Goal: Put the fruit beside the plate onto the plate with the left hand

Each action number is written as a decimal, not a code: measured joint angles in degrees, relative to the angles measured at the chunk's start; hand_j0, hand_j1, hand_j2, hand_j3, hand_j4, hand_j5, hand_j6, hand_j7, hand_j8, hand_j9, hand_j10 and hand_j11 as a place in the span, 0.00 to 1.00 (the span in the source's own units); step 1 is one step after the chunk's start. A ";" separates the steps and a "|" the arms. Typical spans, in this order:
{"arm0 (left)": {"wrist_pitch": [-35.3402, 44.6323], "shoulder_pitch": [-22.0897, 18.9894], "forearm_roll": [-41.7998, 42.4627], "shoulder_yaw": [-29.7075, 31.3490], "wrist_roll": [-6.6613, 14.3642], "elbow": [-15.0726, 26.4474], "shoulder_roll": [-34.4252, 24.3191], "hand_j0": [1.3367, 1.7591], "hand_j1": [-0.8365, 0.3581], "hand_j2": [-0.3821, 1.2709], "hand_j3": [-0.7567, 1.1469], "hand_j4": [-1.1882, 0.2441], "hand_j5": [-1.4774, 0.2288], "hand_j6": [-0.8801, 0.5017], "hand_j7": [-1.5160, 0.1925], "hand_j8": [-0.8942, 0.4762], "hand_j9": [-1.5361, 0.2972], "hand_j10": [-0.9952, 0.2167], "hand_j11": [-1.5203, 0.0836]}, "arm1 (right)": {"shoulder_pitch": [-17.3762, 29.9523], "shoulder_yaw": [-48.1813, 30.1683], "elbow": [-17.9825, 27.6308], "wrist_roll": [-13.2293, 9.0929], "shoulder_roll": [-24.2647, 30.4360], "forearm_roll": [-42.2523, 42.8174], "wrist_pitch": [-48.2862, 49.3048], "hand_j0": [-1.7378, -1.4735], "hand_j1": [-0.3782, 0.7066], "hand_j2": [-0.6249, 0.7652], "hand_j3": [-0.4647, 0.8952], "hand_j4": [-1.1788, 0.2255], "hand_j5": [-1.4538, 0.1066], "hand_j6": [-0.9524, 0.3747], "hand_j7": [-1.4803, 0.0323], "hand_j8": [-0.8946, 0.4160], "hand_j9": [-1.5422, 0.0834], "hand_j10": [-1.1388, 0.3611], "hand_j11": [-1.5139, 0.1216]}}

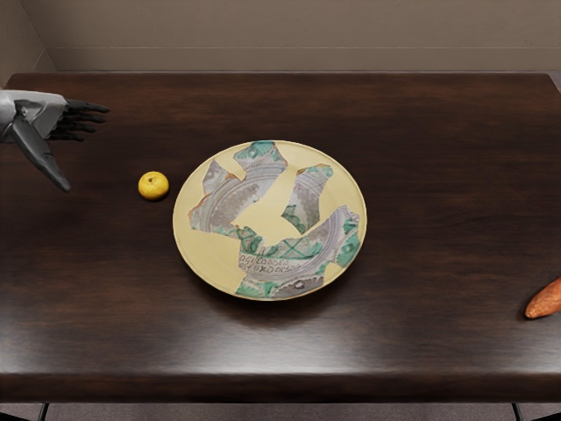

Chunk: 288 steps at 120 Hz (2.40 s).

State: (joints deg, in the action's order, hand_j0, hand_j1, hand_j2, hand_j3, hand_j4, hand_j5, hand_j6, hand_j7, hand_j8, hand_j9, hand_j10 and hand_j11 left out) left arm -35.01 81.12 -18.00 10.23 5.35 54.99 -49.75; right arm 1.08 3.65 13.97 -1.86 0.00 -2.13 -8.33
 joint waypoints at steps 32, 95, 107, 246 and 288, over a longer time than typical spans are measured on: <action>0.00 4.39 -9.43 -0.32 7.44 0.84 7.36 0.76 0.99 0.23 0.40 0.83 0.87 0.63 0.89 0.65 0.84 0.82 0.95 | 0.09 0.15 -0.89 0.02 0.00 0.01 0.00 0.30 0.06 0.45 0.34 0.82 0.91 0.70 0.95 0.66 0.93 0.74 0.90; 18.19 1.66 -41.51 0.28 14.43 5.63 23.71 0.76 0.97 0.23 0.40 0.81 0.84 0.61 0.87 0.63 0.82 0.80 0.93 | 0.34 0.29 -1.05 0.02 0.00 0.02 0.06 0.30 0.06 0.45 0.34 0.82 0.91 0.70 0.95 0.66 0.93 0.74 0.90; 19.92 0.61 -42.57 0.61 14.45 5.15 25.22 0.76 0.93 0.24 0.40 0.78 0.81 0.59 0.84 0.60 0.79 0.76 0.89 | 0.37 0.27 -1.05 0.02 0.00 0.02 0.07 0.30 0.06 0.45 0.34 0.82 0.91 0.70 0.95 0.66 0.93 0.74 0.90; 31.09 -6.91 -46.58 3.30 14.29 3.60 26.20 0.76 0.64 0.28 0.40 0.58 0.59 0.38 0.62 0.39 0.59 0.53 0.66 | 0.74 0.22 -1.05 -0.03 0.00 0.02 0.07 0.30 0.06 0.45 0.34 0.82 0.91 0.70 0.95 0.66 0.93 0.74 0.90; 31.24 -7.64 -46.66 3.48 14.47 4.23 26.03 0.76 0.53 0.29 0.40 0.50 0.52 0.36 0.51 0.34 0.51 0.44 0.57 | 0.89 0.22 -1.05 -0.06 0.00 0.02 0.07 0.30 0.06 0.45 0.34 0.82 0.91 0.70 0.95 0.66 0.93 0.74 0.90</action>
State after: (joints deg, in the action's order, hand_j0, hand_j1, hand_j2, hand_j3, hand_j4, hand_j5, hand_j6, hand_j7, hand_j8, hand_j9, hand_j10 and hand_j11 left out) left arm -3.77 73.47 -64.66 13.71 19.83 59.22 -23.72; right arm 1.96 3.87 12.92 -1.92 0.00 -2.11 -8.26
